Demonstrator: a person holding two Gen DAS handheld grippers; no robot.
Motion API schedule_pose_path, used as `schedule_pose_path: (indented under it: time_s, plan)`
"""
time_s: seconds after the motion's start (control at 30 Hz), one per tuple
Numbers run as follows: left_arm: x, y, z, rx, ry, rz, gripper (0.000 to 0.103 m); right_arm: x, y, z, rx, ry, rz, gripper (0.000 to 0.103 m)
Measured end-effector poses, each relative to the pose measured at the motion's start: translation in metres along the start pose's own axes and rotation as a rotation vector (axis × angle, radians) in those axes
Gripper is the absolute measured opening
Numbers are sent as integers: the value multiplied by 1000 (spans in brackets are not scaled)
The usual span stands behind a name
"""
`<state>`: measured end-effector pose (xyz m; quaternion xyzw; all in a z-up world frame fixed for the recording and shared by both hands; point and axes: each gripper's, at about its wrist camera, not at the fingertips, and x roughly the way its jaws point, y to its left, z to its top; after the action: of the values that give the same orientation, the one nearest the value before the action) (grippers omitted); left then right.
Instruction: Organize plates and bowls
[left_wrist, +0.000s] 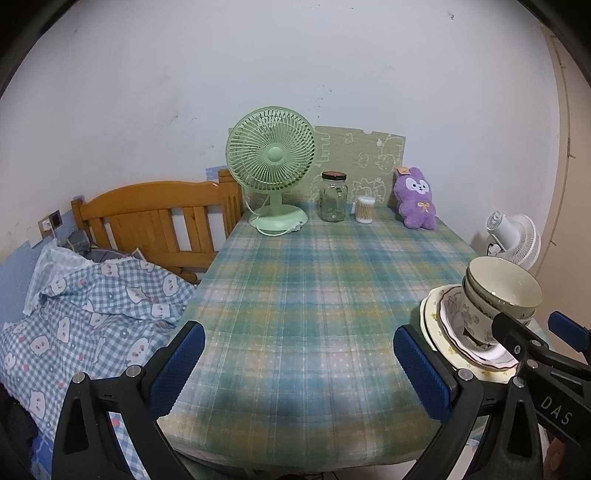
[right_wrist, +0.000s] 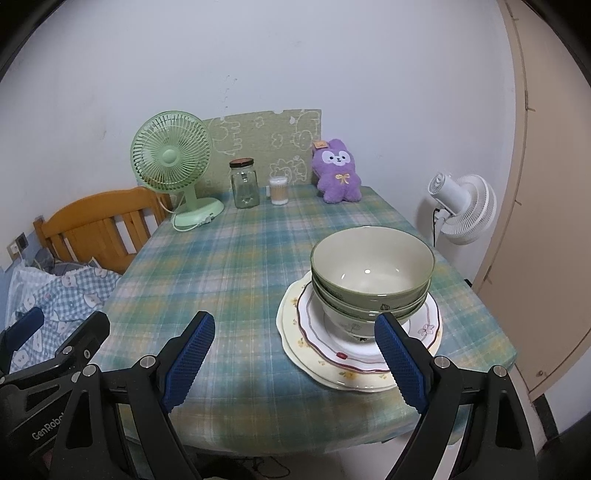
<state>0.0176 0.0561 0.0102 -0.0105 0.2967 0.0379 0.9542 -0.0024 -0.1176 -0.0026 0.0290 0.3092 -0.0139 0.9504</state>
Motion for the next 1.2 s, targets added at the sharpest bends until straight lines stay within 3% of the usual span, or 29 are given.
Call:
schedule_pose_path:
  time_s: [1.2]
  plan:
    - [10,-7,2,18,28,-25,103,11,-9,-2,21,26,-30,90]
